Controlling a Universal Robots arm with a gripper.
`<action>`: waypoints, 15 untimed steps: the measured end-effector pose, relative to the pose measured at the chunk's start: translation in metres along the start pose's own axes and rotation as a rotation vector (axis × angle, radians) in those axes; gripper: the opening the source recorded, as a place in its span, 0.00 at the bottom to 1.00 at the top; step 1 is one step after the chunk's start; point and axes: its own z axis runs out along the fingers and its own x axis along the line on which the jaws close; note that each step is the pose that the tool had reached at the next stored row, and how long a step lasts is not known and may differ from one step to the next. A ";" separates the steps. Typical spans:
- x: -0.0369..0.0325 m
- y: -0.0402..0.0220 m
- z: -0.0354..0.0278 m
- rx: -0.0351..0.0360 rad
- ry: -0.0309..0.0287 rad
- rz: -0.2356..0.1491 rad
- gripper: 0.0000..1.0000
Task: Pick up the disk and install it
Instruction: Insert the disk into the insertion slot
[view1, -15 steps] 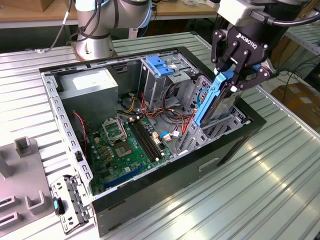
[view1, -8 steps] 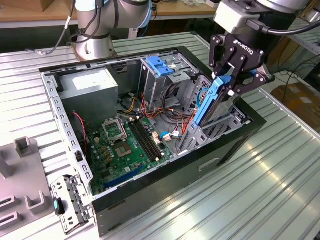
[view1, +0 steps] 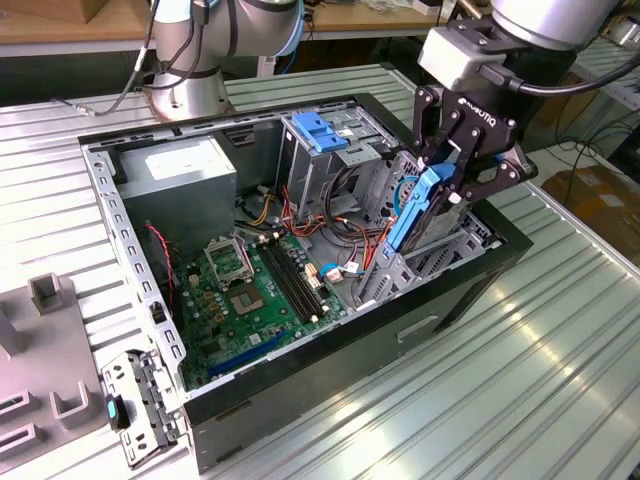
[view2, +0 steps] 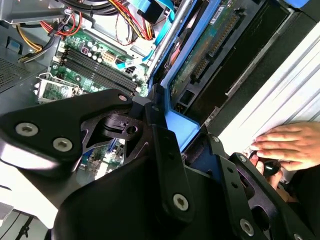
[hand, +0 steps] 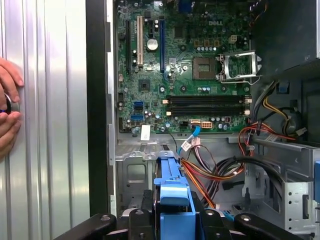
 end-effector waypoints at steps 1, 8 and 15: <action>0.0001 0.0000 0.0021 0.0000 0.0001 0.000 0.37; 0.0003 -0.0003 0.0187 0.0000 0.0005 0.000 0.37; 0.0005 -0.0003 0.0259 0.0000 0.0008 0.000 0.37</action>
